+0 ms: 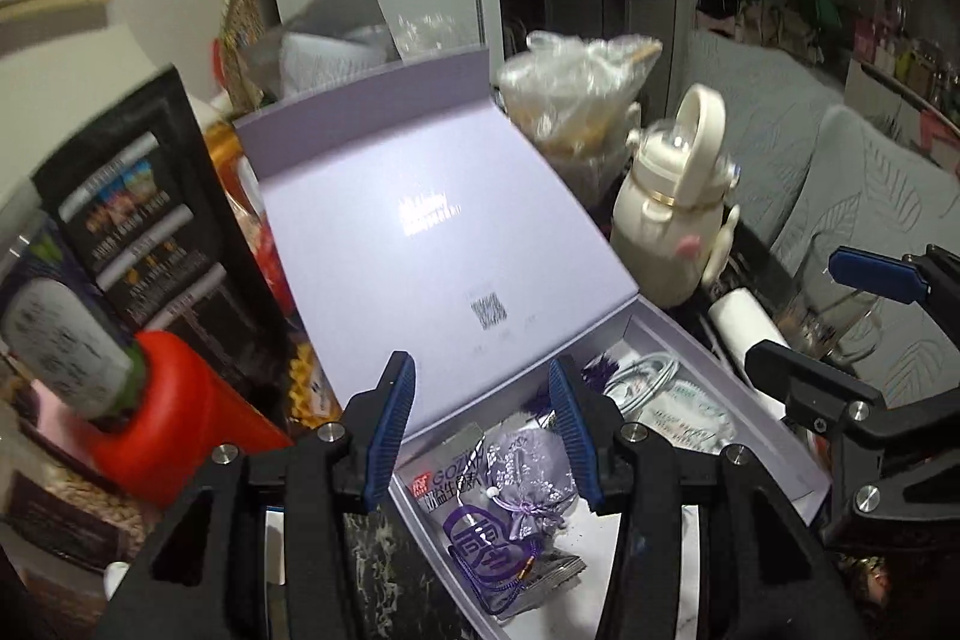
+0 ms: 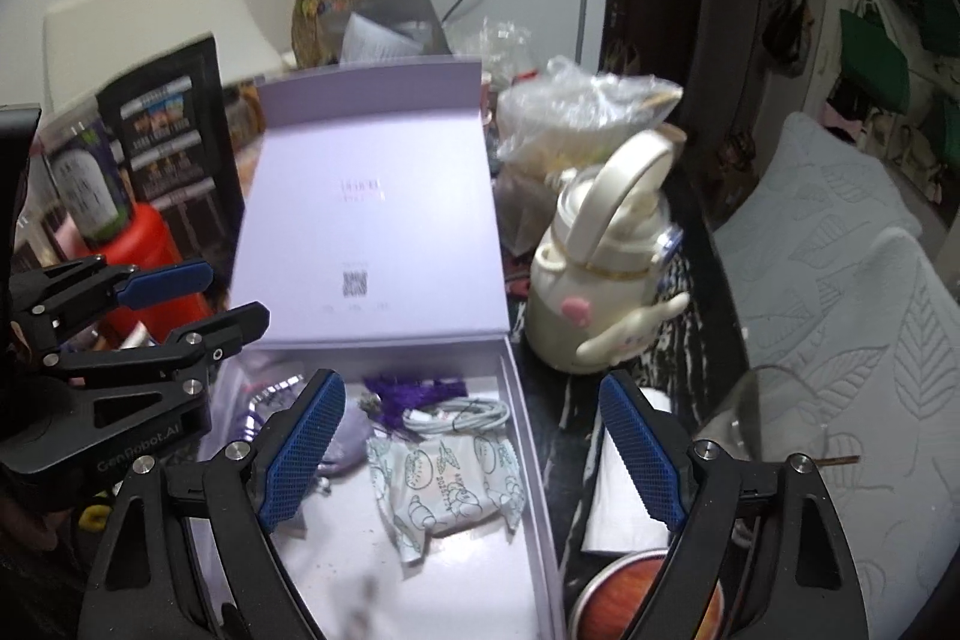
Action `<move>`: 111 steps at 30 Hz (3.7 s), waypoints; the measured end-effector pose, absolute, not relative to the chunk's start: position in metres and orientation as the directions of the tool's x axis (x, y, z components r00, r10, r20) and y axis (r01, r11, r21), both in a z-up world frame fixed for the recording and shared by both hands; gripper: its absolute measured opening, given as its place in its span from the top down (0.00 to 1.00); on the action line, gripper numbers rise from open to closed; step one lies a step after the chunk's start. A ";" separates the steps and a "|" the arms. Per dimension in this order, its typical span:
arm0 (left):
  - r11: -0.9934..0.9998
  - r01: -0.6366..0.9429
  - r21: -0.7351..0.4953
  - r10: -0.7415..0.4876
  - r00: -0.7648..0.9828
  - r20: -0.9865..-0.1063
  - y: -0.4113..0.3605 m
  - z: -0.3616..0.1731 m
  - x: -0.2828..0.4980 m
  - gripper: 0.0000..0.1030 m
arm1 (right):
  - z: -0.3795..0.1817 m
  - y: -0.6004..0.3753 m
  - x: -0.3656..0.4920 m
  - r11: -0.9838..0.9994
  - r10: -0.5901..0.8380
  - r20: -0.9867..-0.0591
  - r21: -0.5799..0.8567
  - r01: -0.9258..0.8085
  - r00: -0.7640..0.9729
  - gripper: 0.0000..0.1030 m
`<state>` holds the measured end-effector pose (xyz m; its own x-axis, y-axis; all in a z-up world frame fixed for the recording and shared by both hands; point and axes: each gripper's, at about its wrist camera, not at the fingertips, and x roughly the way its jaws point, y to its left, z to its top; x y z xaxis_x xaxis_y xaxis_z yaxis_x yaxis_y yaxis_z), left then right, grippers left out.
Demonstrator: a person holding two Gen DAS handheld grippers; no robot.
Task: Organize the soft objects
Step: 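Lower sachet and cable into the box and open both tools, then withdraw both tools from the box back toward the remaining pile, then grasp the red fuzzy scrunchie with left tool while right tool grasps the red-gold snack packet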
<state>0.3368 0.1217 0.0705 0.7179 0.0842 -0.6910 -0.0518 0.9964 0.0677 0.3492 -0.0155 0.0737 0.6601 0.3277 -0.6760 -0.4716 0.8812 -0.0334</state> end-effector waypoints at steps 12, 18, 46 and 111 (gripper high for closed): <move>0.997 -0.062 0.052 0.080 0.802 -0.591 0.114 0.131 0.284 0.55 | 0.138 -0.036 0.290 0.883 0.361 -0.554 -0.057 -0.467 0.750 0.12; 0.996 -0.074 0.046 0.087 0.841 -0.534 0.111 0.153 0.250 0.22 | 0.161 -0.045 0.251 0.885 0.367 -0.483 -0.081 -0.458 0.795 0.11; 0.998 0.008 0.065 0.020 0.906 -0.422 0.077 0.151 0.120 0.02 | 0.143 -0.089 0.133 0.924 0.301 -0.464 -0.073 -0.375 0.833 0.01; 0.995 0.093 -0.039 -0.093 0.696 -0.712 0.000 -0.007 0.123 0.02 | -0.064 -0.194 0.129 0.928 0.368 -0.744 0.262 -0.263 0.557 0.32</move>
<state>0.1235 -0.0003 -0.0073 0.6960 -0.0928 -0.7120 0.0931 0.9949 -0.0387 0.1294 -0.1937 -0.0636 0.5568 0.3685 -0.7445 -0.2635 0.9283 0.2624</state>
